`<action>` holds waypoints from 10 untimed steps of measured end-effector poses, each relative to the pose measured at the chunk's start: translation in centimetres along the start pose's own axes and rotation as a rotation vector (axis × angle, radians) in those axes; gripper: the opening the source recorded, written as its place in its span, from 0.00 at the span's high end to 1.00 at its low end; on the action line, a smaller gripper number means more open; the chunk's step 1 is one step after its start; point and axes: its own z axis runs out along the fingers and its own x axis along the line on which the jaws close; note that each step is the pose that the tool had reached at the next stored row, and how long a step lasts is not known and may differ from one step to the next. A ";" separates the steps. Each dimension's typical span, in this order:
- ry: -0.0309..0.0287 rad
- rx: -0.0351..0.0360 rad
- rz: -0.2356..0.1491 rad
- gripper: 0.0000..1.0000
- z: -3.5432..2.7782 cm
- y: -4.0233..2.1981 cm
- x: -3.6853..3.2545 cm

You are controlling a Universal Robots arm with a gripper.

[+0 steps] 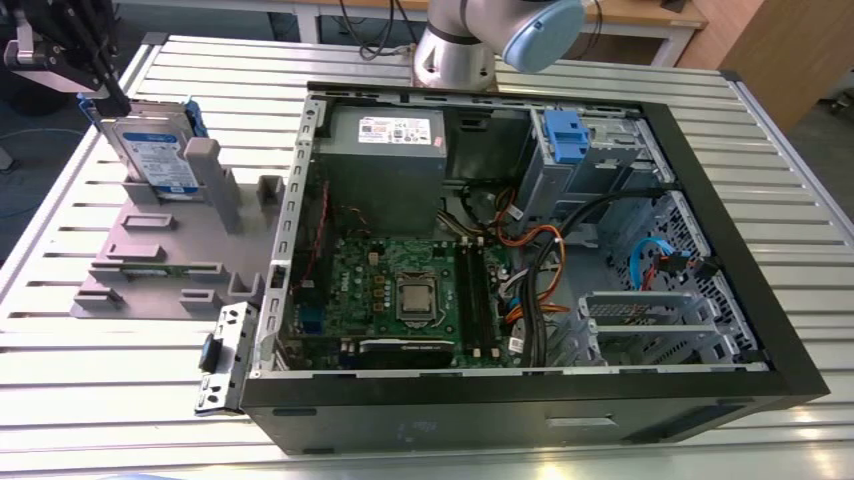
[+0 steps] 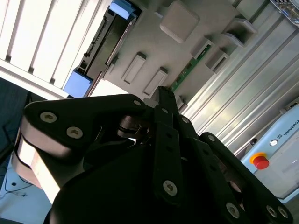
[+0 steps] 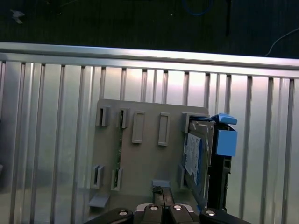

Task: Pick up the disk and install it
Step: 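Pick up the disk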

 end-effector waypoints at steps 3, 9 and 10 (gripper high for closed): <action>0.0008 0.0000 -0.001 0.89 0.00 0.00 0.00; 0.0027 -0.0001 -0.004 0.89 0.00 0.00 0.00; 0.0030 -0.0001 -0.004 0.89 0.00 0.00 0.00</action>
